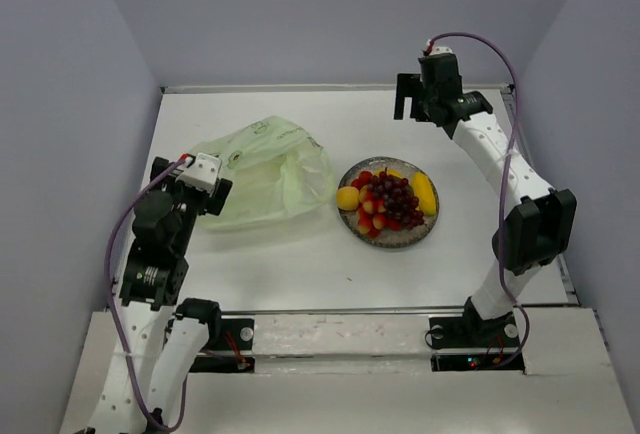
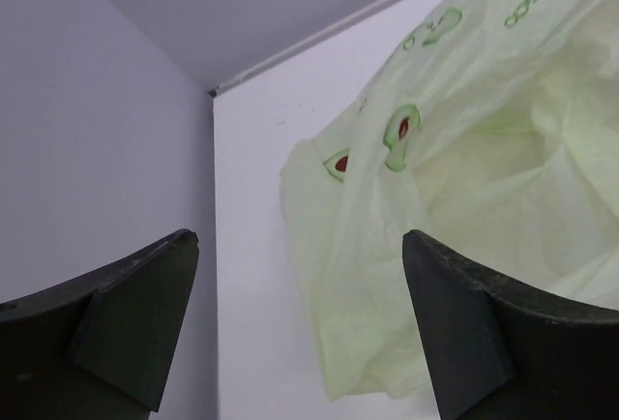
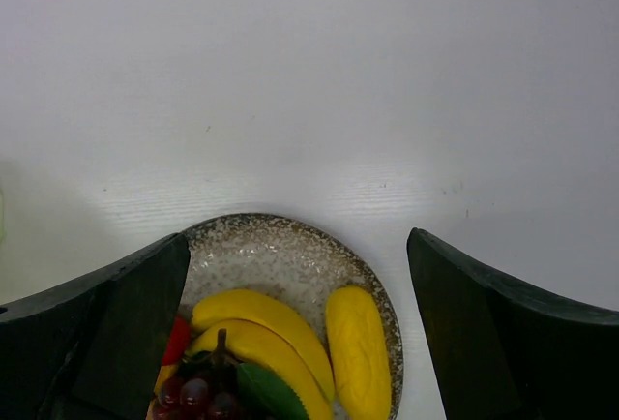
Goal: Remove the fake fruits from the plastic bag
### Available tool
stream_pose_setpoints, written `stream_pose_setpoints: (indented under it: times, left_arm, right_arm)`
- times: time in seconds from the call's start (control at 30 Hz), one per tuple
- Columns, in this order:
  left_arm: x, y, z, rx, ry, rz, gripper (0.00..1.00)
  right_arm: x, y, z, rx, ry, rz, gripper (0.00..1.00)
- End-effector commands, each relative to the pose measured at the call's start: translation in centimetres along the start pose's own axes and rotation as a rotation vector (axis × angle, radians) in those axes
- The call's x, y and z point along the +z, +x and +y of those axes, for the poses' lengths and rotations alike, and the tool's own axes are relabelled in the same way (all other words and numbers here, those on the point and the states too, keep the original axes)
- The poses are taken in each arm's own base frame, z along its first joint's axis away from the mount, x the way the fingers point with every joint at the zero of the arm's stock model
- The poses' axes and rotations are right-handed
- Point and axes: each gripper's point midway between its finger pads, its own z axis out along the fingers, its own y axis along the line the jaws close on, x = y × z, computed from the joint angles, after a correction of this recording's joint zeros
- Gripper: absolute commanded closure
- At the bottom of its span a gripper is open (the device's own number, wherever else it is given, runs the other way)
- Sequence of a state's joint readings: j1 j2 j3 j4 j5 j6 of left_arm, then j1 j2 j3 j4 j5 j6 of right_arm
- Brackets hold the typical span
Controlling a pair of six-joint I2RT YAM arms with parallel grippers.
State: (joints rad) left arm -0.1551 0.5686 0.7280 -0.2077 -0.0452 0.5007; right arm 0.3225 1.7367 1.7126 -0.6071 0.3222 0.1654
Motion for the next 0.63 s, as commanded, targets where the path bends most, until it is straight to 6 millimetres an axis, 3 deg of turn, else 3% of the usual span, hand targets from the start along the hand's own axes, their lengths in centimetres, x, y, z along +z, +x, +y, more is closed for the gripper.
stream_pose_setpoints:
  times: [0.0, 0.03, 0.07, 0.1, 0.13, 0.17, 0.2, 0.3, 0.47, 0.6]
  left_arm:
    - [-2.4, -5.8, 2.0, -0.063, -0.034, -0.178, 0.01]
    - [-2.5, -5.1, 4.4, -0.1, -0.169, -0.127, 0.01]
    - [-2.3, -4.6, 5.6, -0.138, -0.246, -0.086, 0.01]
    - [-1.8, -2.8, 8.1, -0.151, -0.404, 0.035, 0.01]
    - [-1.5, -1.7, 8.9, -0.149, -0.467, 0.107, 0.01]
    - [0.1, 0.2, 8.9, -0.137, -0.499, 0.217, 0.01]
    - [0.1, 0.8, 9.4, -0.135, -0.528, 0.275, 0.01]
    - [1.4, 2.3, 9.4, -0.213, -0.529, 0.322, 0.01]
    - [2.7, 3.6, 9.1, -0.255, -0.527, 0.349, 0.01]
    - [2.8, 4.0, 8.9, -0.257, -0.522, 0.353, 0.01]
  right_arm:
    - [-0.9, -1.5, -5.3, 0.239, 0.054, -0.004, 0.0]
    - [-0.8, -1.2, -7.3, 0.298, 0.077, 0.005, 0.0]
    - [-0.3, -0.7, -11.7, 0.385, 0.148, 0.012, 0.0]
    - [0.0, 0.6, -13.3, 0.458, 0.174, 0.035, 0.0]
    - [-0.1, 1.1, -14.9, 0.495, 0.203, 0.04, 0.0]
    - [-0.3, 1.6, -17.1, 0.545, 0.246, 0.039, 0.0]
    - [-0.3, 2.6, -18.0, 0.554, 0.279, 0.056, 0.0]
    - [-0.4, 3.9, -19.5, 0.578, 0.344, 0.089, 0.0]
    - [-0.4, 5.7, -20.0, 0.543, 0.383, 0.144, 0.0]
    - [-0.9, 5.9, -21.2, 0.528, 0.432, 0.13, 0.0]
